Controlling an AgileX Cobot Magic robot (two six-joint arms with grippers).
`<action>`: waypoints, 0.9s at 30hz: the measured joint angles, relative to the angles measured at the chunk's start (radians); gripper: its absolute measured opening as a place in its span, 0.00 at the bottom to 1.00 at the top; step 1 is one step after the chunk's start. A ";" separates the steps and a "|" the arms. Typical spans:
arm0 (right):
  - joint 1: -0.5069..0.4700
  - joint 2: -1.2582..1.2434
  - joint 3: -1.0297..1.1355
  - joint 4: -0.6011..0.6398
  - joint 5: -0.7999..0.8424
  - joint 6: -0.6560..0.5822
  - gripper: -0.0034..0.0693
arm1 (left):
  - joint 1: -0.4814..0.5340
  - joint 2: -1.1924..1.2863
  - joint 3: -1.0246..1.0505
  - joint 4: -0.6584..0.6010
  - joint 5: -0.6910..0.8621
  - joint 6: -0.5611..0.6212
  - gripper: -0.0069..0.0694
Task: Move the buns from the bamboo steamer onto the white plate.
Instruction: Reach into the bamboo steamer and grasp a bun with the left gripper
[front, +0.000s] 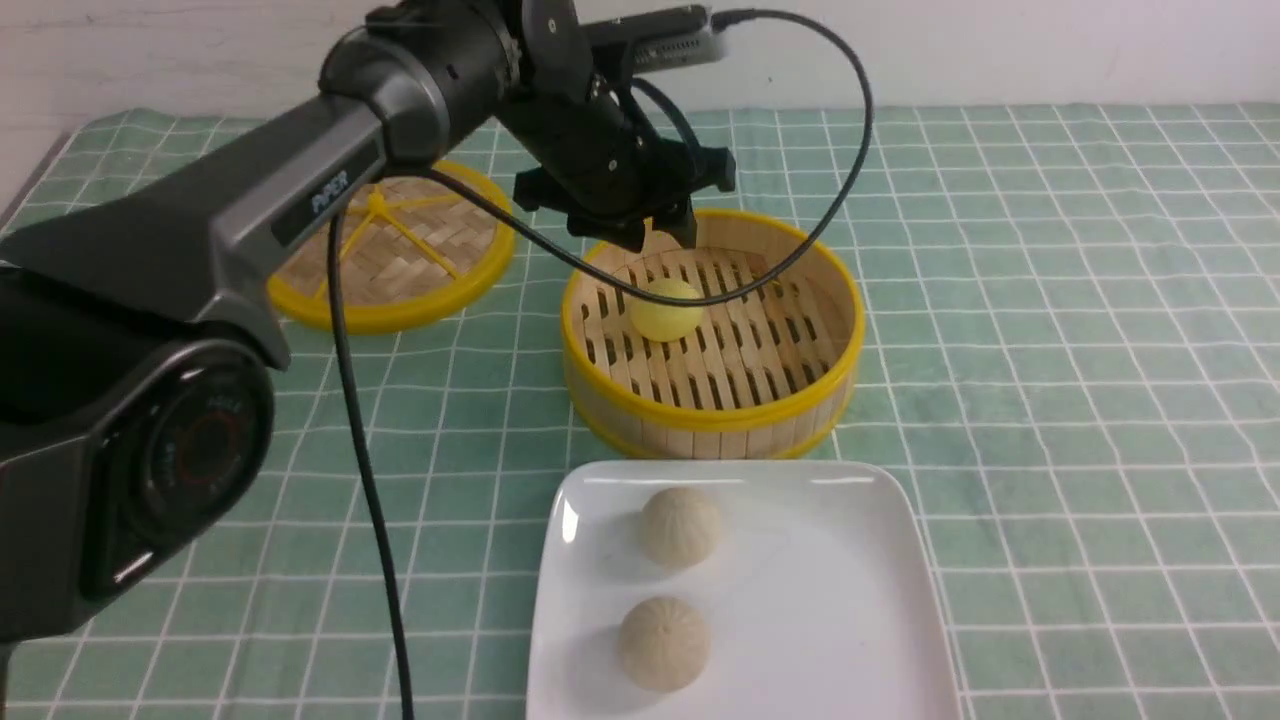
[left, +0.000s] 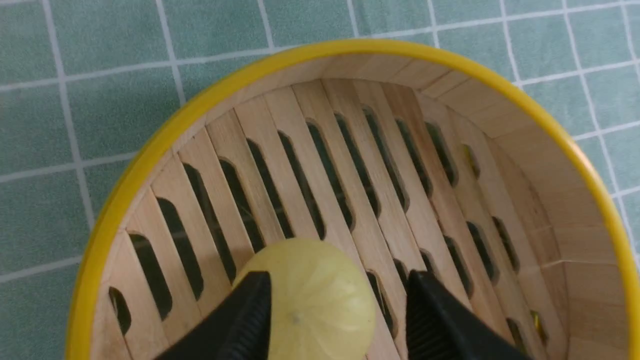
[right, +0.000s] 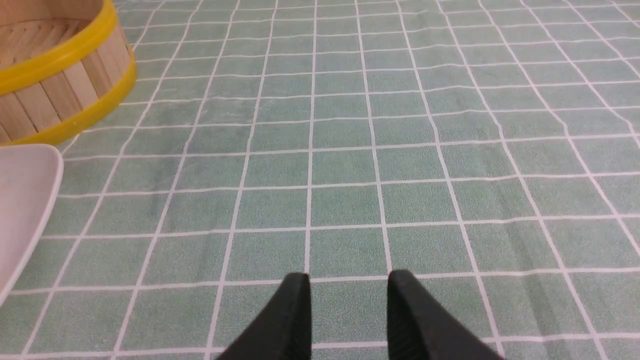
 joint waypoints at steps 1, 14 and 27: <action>0.000 0.000 0.000 0.000 0.000 0.000 0.38 | 0.000 0.011 0.000 0.000 -0.008 0.000 0.66; 0.000 0.000 0.000 0.000 0.000 0.000 0.38 | 0.000 0.078 0.000 0.072 -0.036 0.000 0.70; 0.000 0.000 0.000 0.000 0.000 0.000 0.38 | 0.000 0.058 -0.021 0.022 0.075 0.011 0.12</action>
